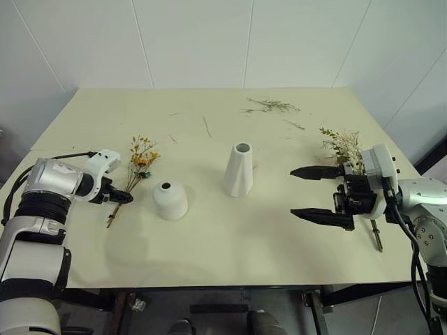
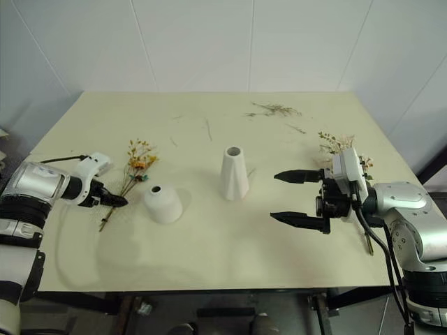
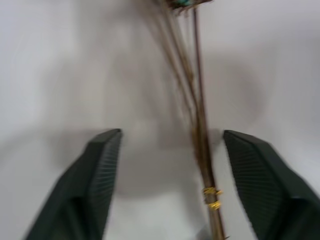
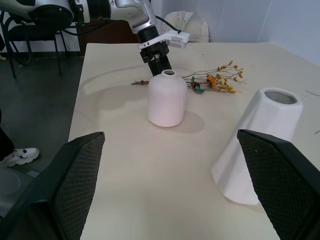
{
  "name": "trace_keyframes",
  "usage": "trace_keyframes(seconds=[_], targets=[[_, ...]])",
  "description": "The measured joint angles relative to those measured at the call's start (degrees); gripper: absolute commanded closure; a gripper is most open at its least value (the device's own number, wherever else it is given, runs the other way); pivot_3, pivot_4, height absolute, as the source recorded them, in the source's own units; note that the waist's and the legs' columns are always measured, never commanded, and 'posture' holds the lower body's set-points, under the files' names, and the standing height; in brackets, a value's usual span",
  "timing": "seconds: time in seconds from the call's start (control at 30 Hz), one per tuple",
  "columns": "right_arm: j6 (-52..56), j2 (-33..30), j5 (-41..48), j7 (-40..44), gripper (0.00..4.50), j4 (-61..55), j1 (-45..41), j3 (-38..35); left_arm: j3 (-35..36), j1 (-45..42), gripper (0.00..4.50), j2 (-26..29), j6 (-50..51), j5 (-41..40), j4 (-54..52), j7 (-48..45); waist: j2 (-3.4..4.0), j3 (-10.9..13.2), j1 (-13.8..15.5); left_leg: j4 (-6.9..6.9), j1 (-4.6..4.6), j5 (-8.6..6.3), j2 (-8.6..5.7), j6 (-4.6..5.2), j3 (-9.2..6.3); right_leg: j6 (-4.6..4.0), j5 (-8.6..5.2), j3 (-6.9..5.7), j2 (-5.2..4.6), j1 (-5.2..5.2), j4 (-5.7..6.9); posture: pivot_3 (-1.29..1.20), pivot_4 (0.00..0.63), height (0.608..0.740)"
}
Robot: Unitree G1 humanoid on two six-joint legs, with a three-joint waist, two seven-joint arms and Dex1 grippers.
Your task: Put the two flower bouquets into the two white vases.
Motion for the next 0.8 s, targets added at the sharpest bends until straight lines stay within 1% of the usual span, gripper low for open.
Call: trace_keyframes(seconds=[0.17,0.27,0.33,0.47,0.6,0.7,0.8], targets=[[-0.01,0.01,0.44,-0.01,0.00,-0.01,-0.27,0.04,0.96,0.01,3.62,0.86,-0.93,0.19,2.59,-0.05,0.00,0.00,-0.06,-0.01,-0.01,0.00,0.00,0.01,0.01,0.00,0.00,0.01,0.00,0.00,-0.02,0.00,0.150,0.740],[-0.06,0.02,0.42,-0.10,0.00,-0.01,-0.28,0.20,4.16,-0.08,4.48,0.95,0.76,-0.84,4.62,0.49,0.00,0.00,-0.06,-0.01,-0.01,-0.01,0.00,0.01,0.01,0.00,0.00,0.00,-0.01,0.00,-0.02,0.00,0.150,0.740],[-0.17,0.02,0.38,-0.15,0.00,0.02,-0.33,0.31,8.27,-0.59,4.48,0.71,3.91,-3.14,7.06,2.06,0.00,0.00,0.00,-0.01,-0.02,-0.01,0.00,0.01,-0.01,0.00,0.00,0.00,0.00,0.00,-0.01,0.00,0.150,0.740],[-0.40,0.02,0.03,-0.23,0.00,0.41,-0.86,0.37,14.18,-2.25,4.48,-0.08,7.51,-6.57,10.20,5.91,-0.04,0.02,0.55,0.01,-0.11,0.01,-0.01,-0.01,-0.07,0.02,0.01,-0.03,0.00,-0.03,-0.01,0.00,0.150,0.740],[-0.46,0.02,-0.67,-0.66,0.00,0.84,-1.95,0.45,20.32,-4.80,4.48,-0.29,9.92,-11.06,10.31,6.80,-0.07,0.02,0.77,0.02,-0.20,0.02,-0.02,-0.03,-0.10,0.03,0.01,-0.05,-0.01,-0.05,-0.04,0.00,0.150,0.740],[-0.71,0.02,-1.14,-0.79,0.00,1.67,-2.37,0.45,24.62,-5.00,4.48,-1.46,6.50,-14.52,7.25,7.32,-0.08,0.01,1.04,0.01,-0.22,0.03,-0.02,-0.06,-0.13,0.03,0.01,-0.07,-0.02,-0.05,-0.07,0.00,0.150,0.740],[-1.41,0.02,-1.86,-0.79,0.00,2.93,-2.37,0.46,33.09,-4.92,4.48,-5.33,-1.46,-20.27,3.81,9.76,-0.09,0.01,1.60,0.03,-0.24,0.05,-0.02,-0.09,-0.13,0.03,0.02,-0.08,-0.05,-0.08,-0.05,0.00,0.150,0.740]])
